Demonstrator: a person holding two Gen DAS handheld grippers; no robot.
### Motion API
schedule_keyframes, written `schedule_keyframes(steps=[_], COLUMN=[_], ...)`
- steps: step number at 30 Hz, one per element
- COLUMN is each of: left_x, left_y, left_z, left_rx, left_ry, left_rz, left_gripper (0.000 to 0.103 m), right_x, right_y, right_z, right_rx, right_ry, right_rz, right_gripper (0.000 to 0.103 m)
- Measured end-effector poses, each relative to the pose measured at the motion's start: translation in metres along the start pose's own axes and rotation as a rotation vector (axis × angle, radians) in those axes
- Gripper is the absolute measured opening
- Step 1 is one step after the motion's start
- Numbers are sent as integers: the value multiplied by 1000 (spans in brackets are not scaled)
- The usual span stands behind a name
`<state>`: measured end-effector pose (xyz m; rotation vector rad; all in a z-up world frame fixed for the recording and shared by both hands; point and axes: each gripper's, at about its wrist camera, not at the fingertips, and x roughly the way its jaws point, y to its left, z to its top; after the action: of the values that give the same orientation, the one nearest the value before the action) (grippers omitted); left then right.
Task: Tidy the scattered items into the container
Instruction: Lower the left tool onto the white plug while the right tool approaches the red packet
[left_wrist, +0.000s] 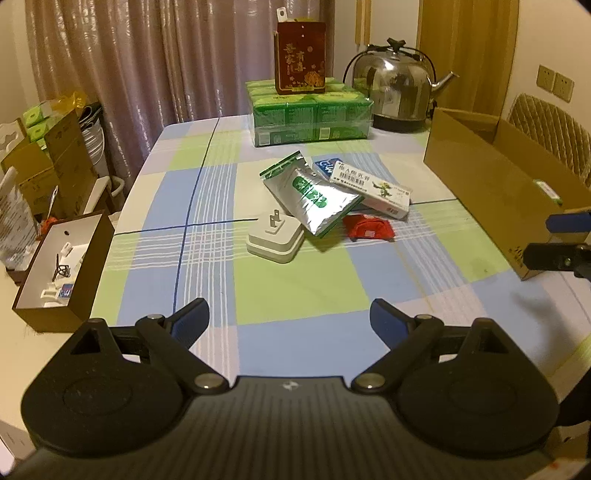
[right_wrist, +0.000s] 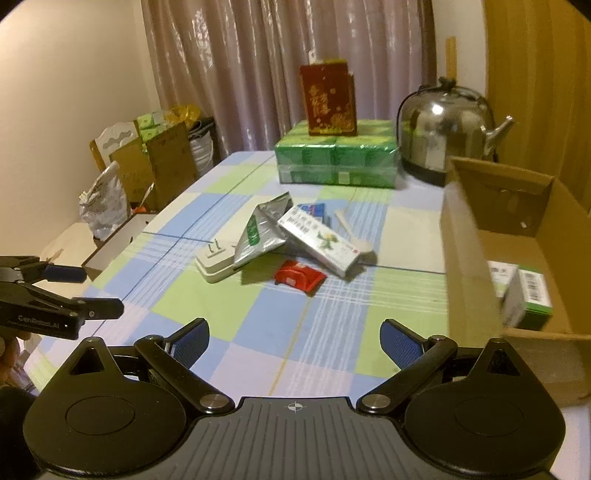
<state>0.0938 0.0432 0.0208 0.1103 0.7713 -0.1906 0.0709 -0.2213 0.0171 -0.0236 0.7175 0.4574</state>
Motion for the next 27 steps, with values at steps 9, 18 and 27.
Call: schedule_keyframes(steps=[9, 18, 27], left_x=[53, 118, 171], left_y=[23, 36, 36], left_z=[10, 32, 43], left_rx=[44, 157, 225], left_ry=[21, 45, 65], left_rz=[-19, -41, -99], left_gripper=[91, 91, 91], right_x=[65, 123, 156], right_y=[8, -4, -14], right_z=[11, 16, 16], right_rx=[40, 100, 141], right_ry=[58, 91, 97], right_rz=[27, 2, -23], right_gripper=[97, 97, 97])
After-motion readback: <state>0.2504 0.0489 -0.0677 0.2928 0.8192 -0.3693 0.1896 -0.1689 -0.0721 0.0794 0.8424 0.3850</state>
